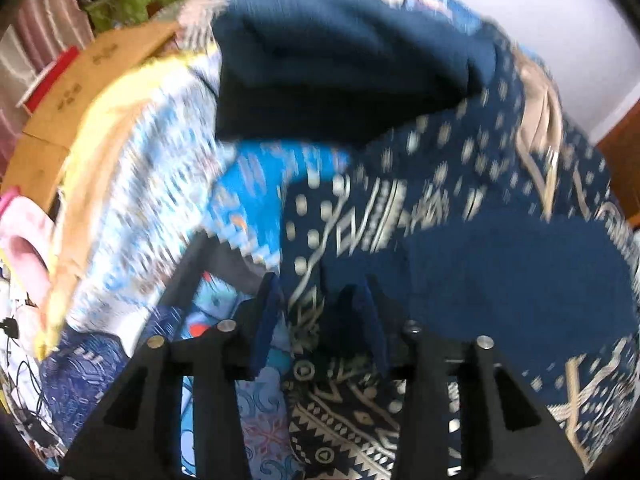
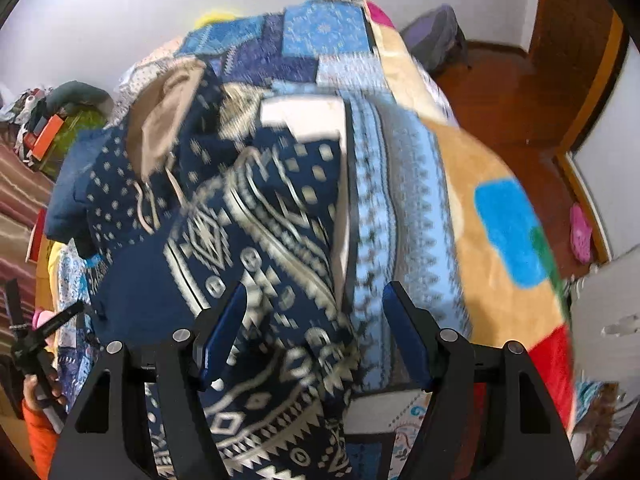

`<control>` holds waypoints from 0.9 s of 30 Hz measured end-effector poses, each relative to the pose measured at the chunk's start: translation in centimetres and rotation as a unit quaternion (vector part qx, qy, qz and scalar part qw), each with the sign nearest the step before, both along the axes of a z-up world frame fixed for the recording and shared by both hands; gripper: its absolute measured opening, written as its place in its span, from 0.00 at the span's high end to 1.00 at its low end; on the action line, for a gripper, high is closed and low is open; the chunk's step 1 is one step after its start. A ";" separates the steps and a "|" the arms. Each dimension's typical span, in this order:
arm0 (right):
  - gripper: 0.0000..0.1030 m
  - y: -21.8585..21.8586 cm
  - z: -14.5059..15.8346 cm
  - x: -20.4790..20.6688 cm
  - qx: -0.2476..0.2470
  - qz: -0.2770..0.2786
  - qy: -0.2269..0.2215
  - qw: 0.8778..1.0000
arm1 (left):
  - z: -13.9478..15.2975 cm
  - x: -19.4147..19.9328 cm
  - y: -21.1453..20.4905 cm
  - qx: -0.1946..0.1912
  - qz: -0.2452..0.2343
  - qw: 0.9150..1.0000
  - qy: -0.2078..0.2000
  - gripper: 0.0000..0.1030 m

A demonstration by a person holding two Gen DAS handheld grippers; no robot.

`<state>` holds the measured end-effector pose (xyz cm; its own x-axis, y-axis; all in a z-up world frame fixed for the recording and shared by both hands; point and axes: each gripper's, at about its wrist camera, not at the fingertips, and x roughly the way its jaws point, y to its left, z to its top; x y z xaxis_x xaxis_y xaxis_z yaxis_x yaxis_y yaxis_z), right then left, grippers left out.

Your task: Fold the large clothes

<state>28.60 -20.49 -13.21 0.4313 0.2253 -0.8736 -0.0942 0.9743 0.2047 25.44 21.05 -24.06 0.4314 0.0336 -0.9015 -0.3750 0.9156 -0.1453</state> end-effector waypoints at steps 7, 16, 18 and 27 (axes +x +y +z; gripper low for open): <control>0.35 1.9 4.2 2.6 0.018 0.021 -0.049 0.998 | 7.1 2.8 -0.5 0.037 -0.035 0.996 -0.073 0.57; 0.35 6.2 7.9 7.4 0.033 0.054 -0.096 0.993 | 13.6 9.7 -2.9 0.033 -0.085 0.986 -0.143 0.47; 0.35 7.2 8.1 8.9 0.041 0.059 -0.096 0.993 | 14.0 12.0 -3.7 0.039 -0.094 0.984 -0.145 0.47; 0.35 11.5 5.2 15.9 0.036 0.064 -0.070 0.995 | 11.7 20.2 -7.2 0.064 -0.138 0.981 -0.119 0.47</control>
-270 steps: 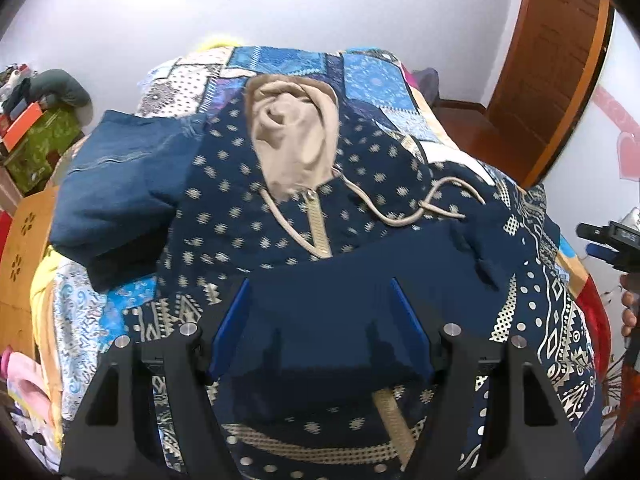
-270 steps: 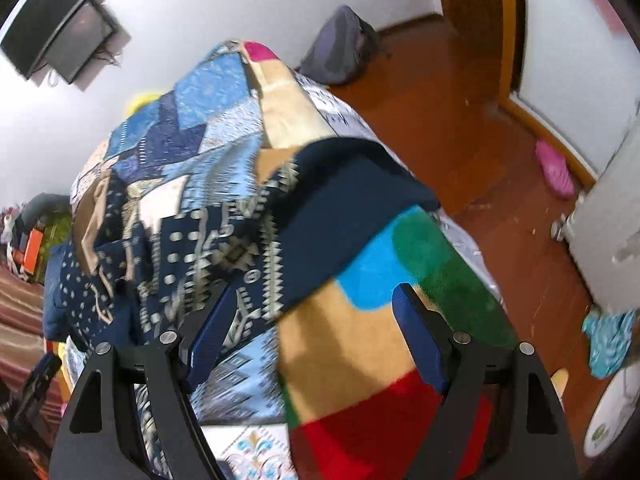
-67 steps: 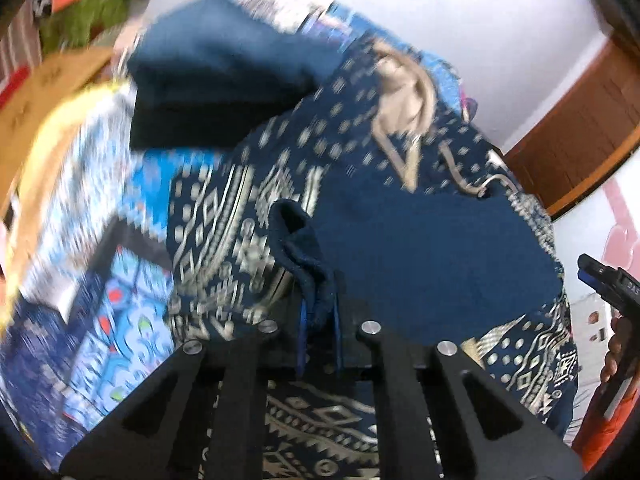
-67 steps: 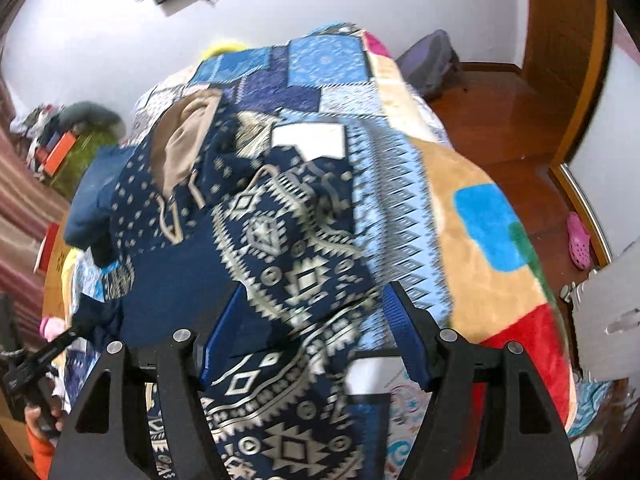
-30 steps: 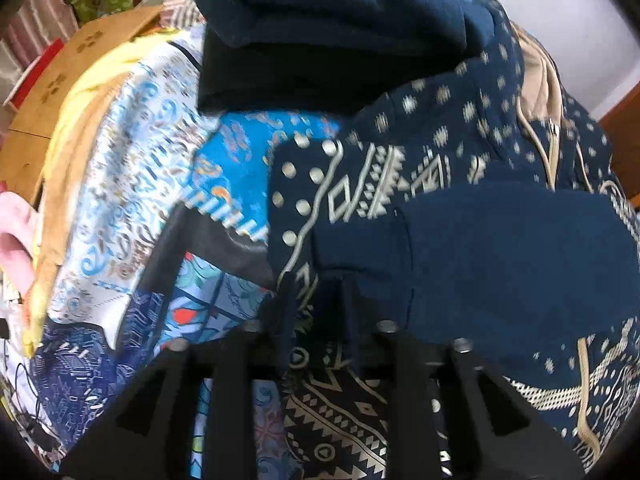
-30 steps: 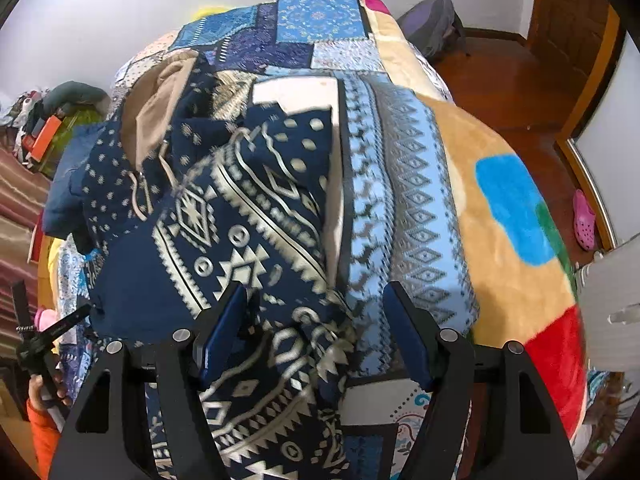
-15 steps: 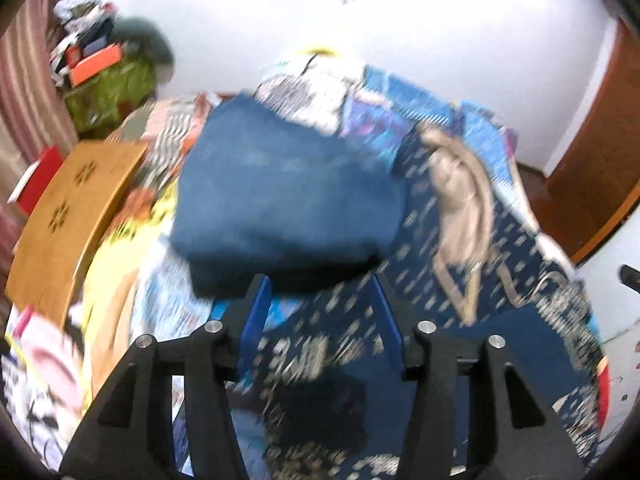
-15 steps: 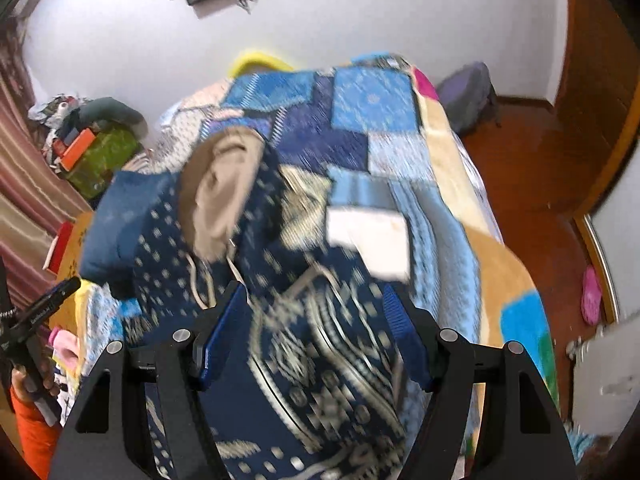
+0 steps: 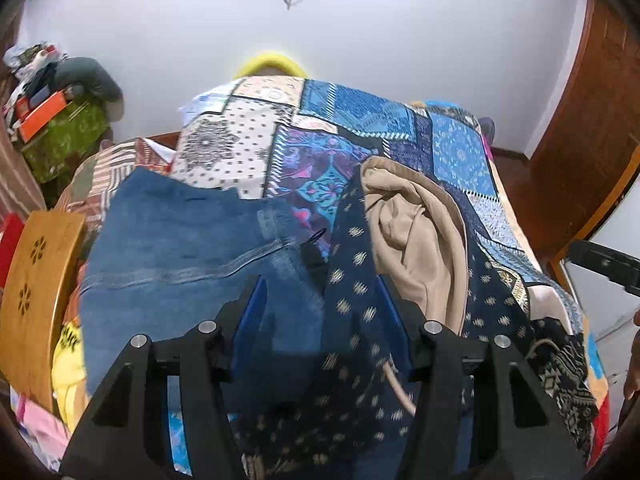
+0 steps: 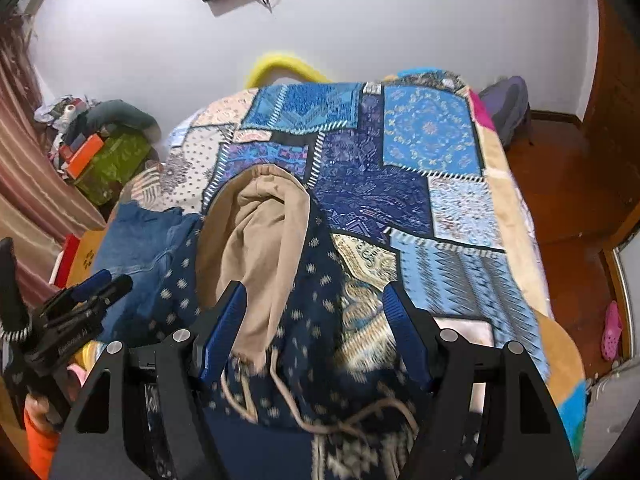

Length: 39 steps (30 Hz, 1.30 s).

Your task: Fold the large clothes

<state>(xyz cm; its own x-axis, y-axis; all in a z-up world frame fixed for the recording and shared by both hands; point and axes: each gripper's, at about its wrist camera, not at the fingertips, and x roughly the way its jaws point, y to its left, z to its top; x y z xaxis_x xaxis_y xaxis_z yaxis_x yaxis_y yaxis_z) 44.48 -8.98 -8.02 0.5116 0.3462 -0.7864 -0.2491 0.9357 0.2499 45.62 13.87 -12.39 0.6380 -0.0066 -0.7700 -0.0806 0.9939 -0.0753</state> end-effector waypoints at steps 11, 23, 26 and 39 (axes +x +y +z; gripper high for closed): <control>0.35 2.7 -7.4 7.0 -0.009 -0.015 0.066 0.998 | -4.2 6.6 -2.3 0.037 -0.018 0.999 0.018 0.47; 0.89 2.4 -8.7 7.5 0.008 -0.010 0.068 0.998 | -7.7 7.9 -1.6 -0.027 -0.028 0.998 0.048 0.88; 0.91 2.2 -7.3 6.5 -0.002 -0.015 0.041 0.999 | -6.7 7.0 -2.2 -0.015 -0.034 0.999 0.039 0.91; 0.92 1.0 1.6 -2.7 -0.007 0.028 -0.035 0.999 | 2.2 -2.8 -4.5 0.002 -0.092 0.995 -0.031 0.92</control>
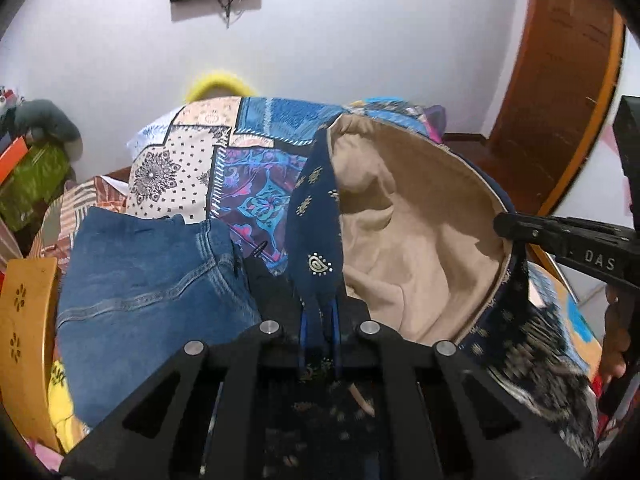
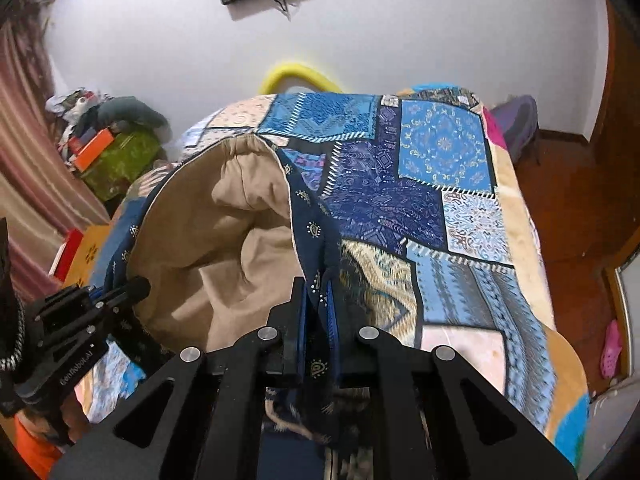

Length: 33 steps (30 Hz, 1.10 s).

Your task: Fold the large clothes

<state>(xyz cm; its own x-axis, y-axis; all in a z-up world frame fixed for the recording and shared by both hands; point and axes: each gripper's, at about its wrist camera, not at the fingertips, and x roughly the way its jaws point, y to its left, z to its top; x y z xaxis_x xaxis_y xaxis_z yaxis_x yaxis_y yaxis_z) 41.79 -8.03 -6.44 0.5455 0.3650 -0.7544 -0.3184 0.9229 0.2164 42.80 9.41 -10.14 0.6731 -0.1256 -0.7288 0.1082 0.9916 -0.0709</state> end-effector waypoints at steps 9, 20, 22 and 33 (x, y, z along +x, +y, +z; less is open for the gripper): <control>0.92 -1.7 0.8 -6.7 -0.011 0.024 -0.004 1.000 | 1.3 -8.1 1.7 -0.039 -0.012 0.999 0.018 0.92; 0.92 -4.5 -3.2 -12.5 -0.048 0.034 0.027 0.998 | -4.8 -15.5 2.1 -0.050 0.003 0.996 0.076 0.92; 0.92 -5.2 -4.3 -12.6 -0.046 0.024 0.040 0.998 | -6.3 -16.1 2.1 -0.050 0.009 0.995 0.087 0.92; 0.91 -6.0 -7.8 -13.5 -0.087 0.009 0.038 0.995 | -12.6 -16.9 1.6 -0.024 0.016 0.989 0.145 0.89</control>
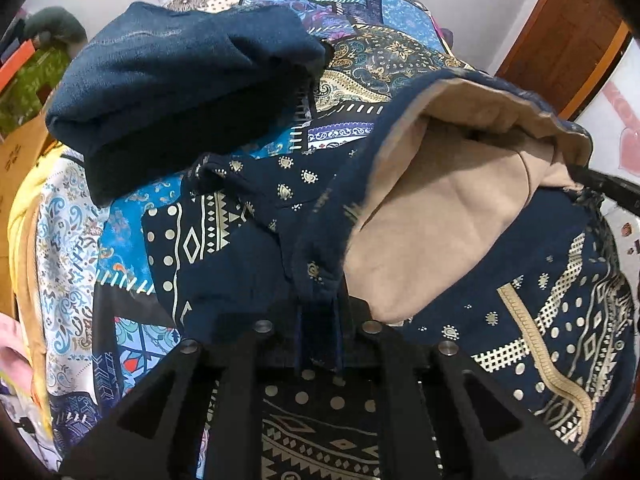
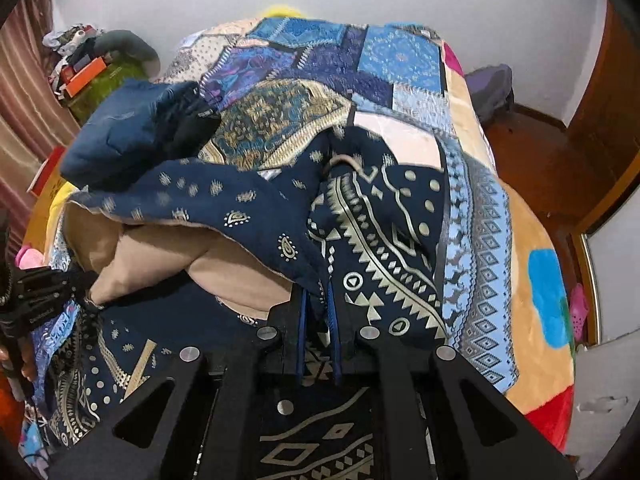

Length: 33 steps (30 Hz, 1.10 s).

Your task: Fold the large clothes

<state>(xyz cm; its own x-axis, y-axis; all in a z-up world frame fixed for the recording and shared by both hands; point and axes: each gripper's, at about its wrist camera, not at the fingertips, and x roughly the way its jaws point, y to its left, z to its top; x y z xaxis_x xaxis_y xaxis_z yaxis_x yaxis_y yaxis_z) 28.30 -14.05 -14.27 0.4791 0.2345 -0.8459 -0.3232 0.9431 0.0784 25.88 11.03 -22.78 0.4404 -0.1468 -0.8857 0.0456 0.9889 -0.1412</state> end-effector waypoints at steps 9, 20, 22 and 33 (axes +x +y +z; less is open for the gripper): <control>0.45 1.8 2.4 -0.5 -0.015 0.043 -0.026 0.999 | 2.7 1.2 -0.6 0.013 -0.011 0.999 -0.031 0.57; 0.43 5.6 1.3 2.3 -0.040 0.082 -0.024 0.996 | 3.0 5.5 -0.4 -0.015 -0.019 0.999 -0.027 0.57; 0.43 6.0 1.0 2.7 -0.041 0.085 -0.022 0.995 | 2.7 6.1 -0.6 -0.018 -0.020 0.999 -0.024 0.57; 0.57 7.3 0.5 3.9 -0.007 0.098 -0.023 0.995 | 2.9 8.6 -2.5 -0.042 -0.046 0.997 -0.034 0.74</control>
